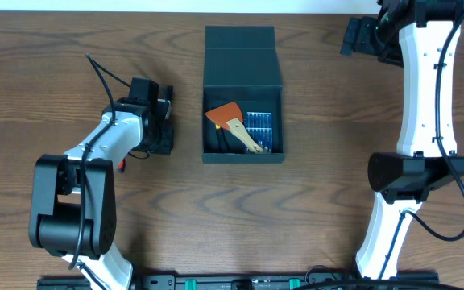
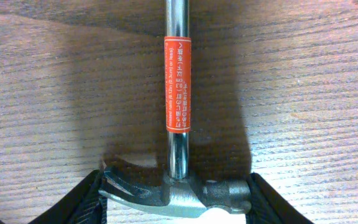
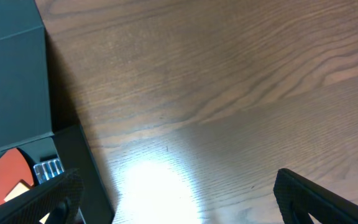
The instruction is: Pack container
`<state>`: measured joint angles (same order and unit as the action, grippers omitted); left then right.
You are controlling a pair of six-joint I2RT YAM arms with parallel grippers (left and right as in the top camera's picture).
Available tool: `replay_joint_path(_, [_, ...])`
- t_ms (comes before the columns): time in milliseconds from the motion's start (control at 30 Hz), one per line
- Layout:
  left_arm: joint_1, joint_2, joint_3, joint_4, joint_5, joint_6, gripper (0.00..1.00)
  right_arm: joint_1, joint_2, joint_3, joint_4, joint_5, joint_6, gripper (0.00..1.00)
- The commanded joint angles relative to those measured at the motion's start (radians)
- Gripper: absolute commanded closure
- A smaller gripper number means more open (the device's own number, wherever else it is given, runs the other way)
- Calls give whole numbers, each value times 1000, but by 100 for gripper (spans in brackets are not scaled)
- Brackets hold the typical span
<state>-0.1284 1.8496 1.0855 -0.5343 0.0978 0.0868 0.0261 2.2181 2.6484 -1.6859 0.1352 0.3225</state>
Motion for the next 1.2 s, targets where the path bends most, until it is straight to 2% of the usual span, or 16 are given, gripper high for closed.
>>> replay_joint_path(0, [-2, 26, -2, -10, 22, 7, 55, -4, -4, 14, -2, 11, 10, 1])
replay_joint_path(100, [-2, 26, -2, -10, 22, 12, 37, -4, -4, 14, -1, 11, 10, 1])
replay_joint_path(200, [-2, 26, -2, -10, 22, 54, 22, -4, -4, 14, -1, 11, 10, 1])
replay_joint_path(267, [-2, 26, -2, -18, 22, 85, 17, -4, -4, 14, -2, 11, 10, 1])
replay_joint_path(667, [-2, 26, -2, -13, 21, 201, 14, -4, -4, 14, -2, 11, 10, 1])
replay_joint_path(1167, [-2, 26, -2, 13, 19, 196, 14, -4, -4, 14, -2, 11, 10, 1])
